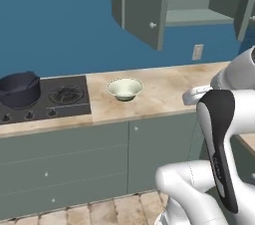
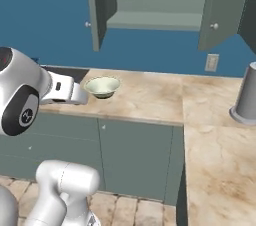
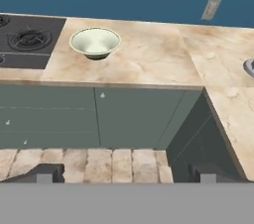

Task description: Open the cabinet and move the ladle to the pot. Then close the cabinet.

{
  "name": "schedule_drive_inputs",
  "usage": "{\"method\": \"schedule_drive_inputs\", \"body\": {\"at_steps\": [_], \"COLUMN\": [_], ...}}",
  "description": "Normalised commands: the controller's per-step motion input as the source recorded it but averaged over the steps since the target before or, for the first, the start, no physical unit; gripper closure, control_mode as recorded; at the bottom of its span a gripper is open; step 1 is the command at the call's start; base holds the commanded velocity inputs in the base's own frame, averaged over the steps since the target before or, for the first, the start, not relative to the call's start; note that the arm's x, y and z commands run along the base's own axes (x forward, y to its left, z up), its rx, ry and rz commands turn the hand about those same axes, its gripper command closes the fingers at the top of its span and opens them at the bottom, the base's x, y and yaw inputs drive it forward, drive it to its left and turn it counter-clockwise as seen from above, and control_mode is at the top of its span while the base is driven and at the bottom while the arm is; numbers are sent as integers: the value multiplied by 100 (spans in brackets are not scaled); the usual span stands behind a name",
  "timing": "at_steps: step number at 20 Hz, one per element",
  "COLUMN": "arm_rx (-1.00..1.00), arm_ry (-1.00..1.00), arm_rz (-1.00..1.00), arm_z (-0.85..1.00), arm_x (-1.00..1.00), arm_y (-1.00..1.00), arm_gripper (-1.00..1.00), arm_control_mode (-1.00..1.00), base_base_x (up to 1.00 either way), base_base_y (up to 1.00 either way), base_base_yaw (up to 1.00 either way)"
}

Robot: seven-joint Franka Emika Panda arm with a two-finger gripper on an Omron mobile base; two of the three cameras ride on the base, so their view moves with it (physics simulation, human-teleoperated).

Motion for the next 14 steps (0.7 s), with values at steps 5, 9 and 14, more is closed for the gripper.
{"method": "schedule_drive_inputs", "body": {"at_steps": [5,9,14], "arm_rx": [0,0,0], "arm_ry": [0,0,0], "arm_rz": [0,0,0], "arm_z": [0,0,0], "arm_x": [0,0,0], "arm_y": [0,0,0], "arm_gripper": [-100,-100,-100], "arm_control_mode": [100,100,100], "base_base_x": [57,45,23], "base_base_y": [-38,-42,-42], "base_base_yaw": [0,0,0]}}
